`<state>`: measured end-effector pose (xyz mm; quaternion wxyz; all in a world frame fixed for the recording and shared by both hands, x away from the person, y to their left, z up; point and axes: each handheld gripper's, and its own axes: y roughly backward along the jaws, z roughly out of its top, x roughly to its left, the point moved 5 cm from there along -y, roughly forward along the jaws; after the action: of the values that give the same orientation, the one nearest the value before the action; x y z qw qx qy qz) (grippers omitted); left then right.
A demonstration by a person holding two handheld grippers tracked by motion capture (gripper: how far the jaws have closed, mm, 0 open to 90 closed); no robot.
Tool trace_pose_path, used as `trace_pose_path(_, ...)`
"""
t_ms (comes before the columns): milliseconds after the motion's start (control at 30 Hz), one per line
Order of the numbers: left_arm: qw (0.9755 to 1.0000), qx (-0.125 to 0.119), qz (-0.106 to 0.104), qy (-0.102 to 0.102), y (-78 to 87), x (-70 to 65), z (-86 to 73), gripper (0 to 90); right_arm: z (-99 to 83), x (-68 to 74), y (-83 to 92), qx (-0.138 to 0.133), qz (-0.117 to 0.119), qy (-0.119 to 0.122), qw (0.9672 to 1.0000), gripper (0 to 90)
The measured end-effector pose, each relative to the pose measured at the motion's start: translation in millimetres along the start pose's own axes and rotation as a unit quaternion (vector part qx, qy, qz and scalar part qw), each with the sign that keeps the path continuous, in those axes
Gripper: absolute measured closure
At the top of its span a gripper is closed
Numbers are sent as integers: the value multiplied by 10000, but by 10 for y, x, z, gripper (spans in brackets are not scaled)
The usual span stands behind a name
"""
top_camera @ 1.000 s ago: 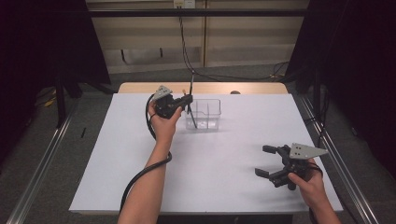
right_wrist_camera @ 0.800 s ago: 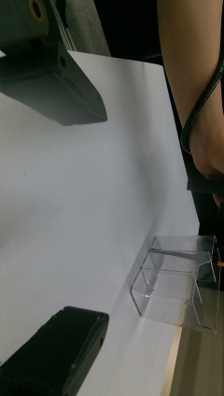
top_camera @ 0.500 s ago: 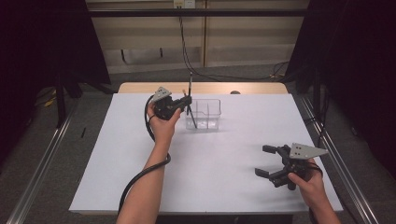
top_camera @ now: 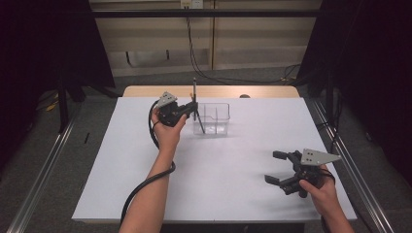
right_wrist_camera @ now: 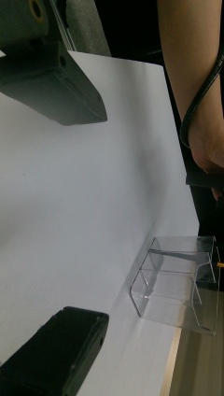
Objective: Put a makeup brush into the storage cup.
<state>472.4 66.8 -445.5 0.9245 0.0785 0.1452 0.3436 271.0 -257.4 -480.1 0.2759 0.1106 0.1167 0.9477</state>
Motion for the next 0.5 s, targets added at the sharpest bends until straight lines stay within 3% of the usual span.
trace_pose_path(500, 9999, 127, -8, 35, -14, -3, -89, 838, -2, 5, -10, 21, 21, 9, 10000, 42)
